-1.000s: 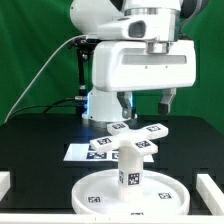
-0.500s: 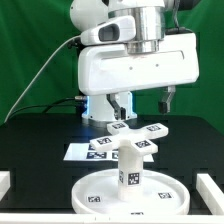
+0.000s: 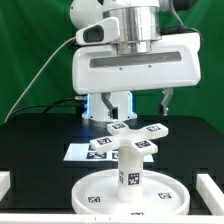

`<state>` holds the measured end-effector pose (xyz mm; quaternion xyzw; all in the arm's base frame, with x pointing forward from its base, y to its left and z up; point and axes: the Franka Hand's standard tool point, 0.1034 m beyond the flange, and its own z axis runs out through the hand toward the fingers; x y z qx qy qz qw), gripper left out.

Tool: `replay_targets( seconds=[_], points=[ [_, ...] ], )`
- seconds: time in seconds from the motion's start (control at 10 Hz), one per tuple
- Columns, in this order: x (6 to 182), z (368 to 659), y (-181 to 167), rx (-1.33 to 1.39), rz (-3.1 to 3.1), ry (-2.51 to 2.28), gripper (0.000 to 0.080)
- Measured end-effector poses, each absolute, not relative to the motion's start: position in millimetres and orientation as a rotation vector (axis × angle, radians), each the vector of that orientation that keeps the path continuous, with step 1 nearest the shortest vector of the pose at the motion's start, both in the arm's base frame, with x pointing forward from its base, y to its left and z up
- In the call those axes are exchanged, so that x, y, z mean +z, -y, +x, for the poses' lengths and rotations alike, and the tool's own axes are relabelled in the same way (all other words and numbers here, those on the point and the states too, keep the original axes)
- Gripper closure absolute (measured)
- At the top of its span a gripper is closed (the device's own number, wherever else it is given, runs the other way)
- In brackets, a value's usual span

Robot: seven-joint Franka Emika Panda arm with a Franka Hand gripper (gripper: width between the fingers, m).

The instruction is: Assemble round table

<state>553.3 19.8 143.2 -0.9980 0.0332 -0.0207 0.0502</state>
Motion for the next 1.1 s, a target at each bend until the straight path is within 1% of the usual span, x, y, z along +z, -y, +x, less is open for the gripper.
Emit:
replay_targets(
  seconds=[0.4,0.6,0.8,1.1],
  points=[
    [140.9,553.5,-18.4,-0.051,-3.038,-0.130,0.0151],
    [134.4,566.7,-7.8,-0.016,-3.022,-0.355,0.0151],
    [126.4,569.8,1.8,0.002,-3.005,-0.381,0.0151],
    [126.1,569.6,-0.1,0.003,-3.005,-0.378,0.0151]
  ],
)
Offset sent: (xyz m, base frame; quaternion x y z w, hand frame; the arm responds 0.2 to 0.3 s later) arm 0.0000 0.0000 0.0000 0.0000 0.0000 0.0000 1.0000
